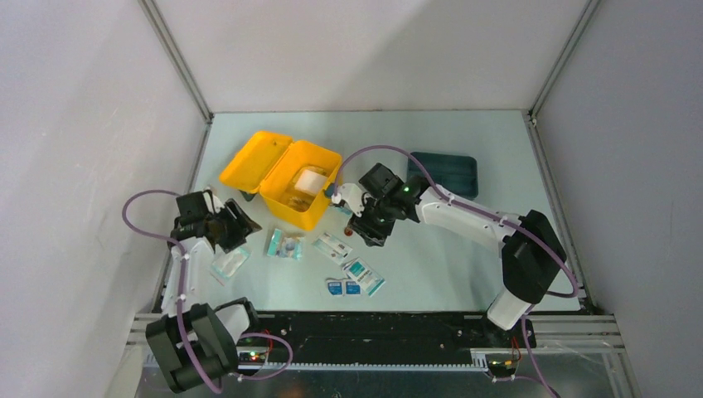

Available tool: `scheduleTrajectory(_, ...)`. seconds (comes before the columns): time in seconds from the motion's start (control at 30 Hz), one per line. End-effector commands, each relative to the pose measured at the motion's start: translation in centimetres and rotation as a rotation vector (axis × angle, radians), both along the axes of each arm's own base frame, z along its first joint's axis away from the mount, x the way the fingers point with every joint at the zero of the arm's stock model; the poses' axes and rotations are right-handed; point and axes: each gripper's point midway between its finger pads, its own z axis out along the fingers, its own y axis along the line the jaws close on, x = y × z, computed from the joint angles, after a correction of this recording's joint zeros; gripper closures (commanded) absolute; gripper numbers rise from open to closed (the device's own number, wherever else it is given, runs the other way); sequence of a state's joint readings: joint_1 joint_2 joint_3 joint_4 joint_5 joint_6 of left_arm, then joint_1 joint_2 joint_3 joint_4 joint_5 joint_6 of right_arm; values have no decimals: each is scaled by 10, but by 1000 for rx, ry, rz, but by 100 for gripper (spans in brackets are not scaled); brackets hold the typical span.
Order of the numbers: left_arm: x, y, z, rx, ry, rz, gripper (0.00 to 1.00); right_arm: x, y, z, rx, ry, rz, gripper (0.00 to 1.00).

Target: Organize the medicine kit

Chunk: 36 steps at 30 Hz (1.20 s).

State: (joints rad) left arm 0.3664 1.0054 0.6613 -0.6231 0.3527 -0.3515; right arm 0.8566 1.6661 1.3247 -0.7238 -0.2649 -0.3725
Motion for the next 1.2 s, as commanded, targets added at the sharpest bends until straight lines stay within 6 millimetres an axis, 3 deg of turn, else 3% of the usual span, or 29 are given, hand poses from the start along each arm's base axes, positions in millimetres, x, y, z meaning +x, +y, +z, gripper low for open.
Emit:
scheduleTrajectory(0.0,26,-2,1,-13,-84,-22,37,15,2,16,10,-63,-10,48)
scheduleTrajectory(0.13,31,-11,-26,-35,-8,-58,41,20,-1,17,6,-70,-20,48)
scheduleTrajectory(0.27,39,-18,-45,-57,68,-117,58,23,-6,17,2,-71,-32,48)
scheduleTrajectory(0.37,41,-19,-60,-62,125,-145,64,28,-10,18,9,-64,-45,48)
scheduleTrajectory(0.57,41,-37,-71,-108,147,-218,55,34,-15,15,13,-46,-68,48)
scheduleTrajectory(0.8,38,-26,-58,-74,85,-152,54,36,-18,15,17,-34,-74,48)
scheduleTrajectory(0.97,39,-40,-46,-144,-5,-201,38,37,-20,15,25,-20,-82,48)
scheduleTrajectory(1.17,32,-52,-53,-166,-14,-280,41,38,-20,14,25,-13,-86,48)
